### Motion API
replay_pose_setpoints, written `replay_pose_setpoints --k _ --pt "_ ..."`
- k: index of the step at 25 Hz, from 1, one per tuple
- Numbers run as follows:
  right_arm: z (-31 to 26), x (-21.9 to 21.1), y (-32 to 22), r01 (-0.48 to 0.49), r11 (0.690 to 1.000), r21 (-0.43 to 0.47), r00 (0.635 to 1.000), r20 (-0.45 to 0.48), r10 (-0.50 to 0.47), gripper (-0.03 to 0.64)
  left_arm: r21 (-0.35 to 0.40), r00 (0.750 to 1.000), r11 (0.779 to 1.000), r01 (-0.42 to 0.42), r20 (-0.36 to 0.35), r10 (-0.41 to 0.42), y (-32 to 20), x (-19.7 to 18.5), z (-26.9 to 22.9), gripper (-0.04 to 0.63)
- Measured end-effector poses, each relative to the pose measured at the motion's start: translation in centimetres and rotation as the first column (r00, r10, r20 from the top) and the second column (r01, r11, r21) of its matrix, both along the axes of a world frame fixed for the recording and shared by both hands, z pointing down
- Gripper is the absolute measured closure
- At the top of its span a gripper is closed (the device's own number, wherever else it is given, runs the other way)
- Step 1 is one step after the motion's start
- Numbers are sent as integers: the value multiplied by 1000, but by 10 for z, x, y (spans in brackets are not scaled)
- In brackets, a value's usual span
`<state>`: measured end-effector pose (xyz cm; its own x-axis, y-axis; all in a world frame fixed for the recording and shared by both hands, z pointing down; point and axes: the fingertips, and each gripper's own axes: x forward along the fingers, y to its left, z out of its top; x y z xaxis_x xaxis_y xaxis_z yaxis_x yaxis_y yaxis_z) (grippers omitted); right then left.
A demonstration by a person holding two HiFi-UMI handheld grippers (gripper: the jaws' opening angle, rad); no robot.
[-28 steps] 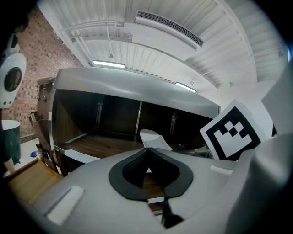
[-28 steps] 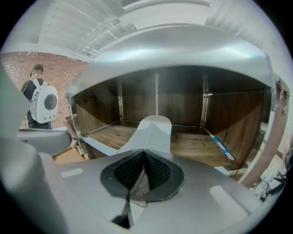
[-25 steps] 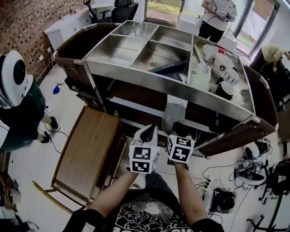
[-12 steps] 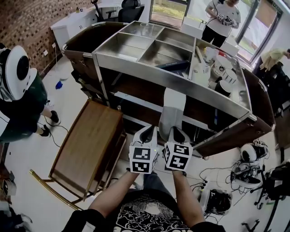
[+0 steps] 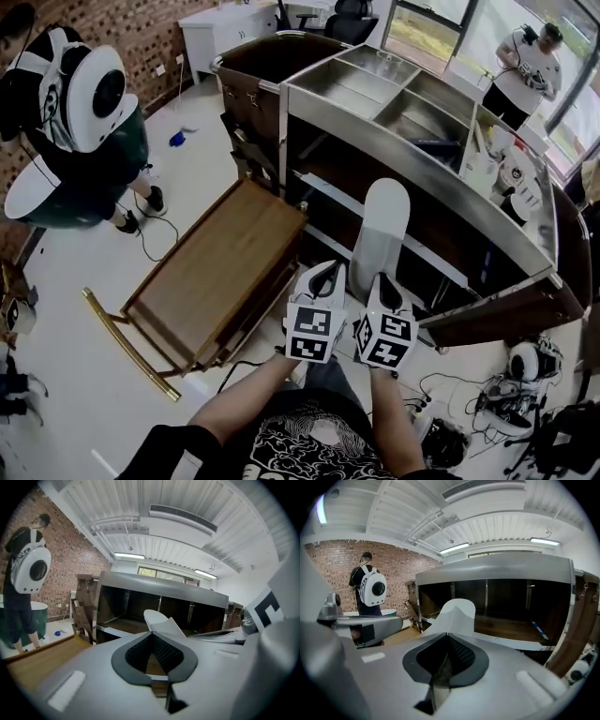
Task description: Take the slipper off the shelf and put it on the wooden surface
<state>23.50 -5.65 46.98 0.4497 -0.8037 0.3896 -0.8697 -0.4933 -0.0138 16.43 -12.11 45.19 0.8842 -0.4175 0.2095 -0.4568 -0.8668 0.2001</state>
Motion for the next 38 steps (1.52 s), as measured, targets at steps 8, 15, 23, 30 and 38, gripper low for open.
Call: replay_pose_setpoints --k 8,15,23,30,38 --pt "2 -70 -45 200 980 1 980 -10 -200 609 -25 980 980 196 -16 -197 -31 -77 4 591" --pt "0 -116 -84 359 933 16 933 -41 -358 609 -23 948 948 317 -20 -317 -54 -122 4 591" --pt "8 -144 -131 513 858 -5 857 -53 -513 609 -39 907 906 421 -15 -422 -91 -141 11 591" --pt "26 -156 -179 622 782 -48 781 -44 -624 609 -57 860 859 509 9 -509 -128 -151 26 591" --pt "55 -175 -224 729 678 -96 680 -11 -733 609 -77 791 787 612 24 -612 -164 -167 39 591"
